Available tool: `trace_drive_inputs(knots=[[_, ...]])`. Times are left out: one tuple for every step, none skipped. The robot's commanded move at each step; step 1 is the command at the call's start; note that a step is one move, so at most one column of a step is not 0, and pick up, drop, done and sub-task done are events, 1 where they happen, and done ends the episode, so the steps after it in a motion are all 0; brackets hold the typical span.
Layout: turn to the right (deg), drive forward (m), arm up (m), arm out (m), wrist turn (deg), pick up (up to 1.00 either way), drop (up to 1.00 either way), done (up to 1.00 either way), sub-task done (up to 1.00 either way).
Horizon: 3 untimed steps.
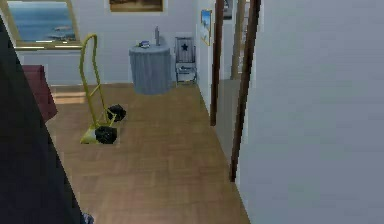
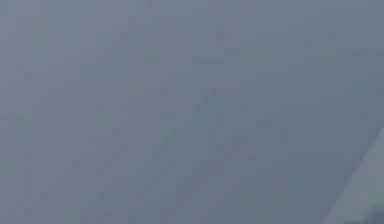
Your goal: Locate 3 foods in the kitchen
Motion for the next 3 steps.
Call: trace_drive_inputs(knots=[[0.0,1.0,0.0,0.0,0.0,0.0,0.0,0.0,0.0],[-6.0,0.0,0.0,0.0,0.0,0.0,0.0,0.0,0.0],[0.0,0.55,0.0,0.0,0.0,0.0,0.0,0.0,0.0]])
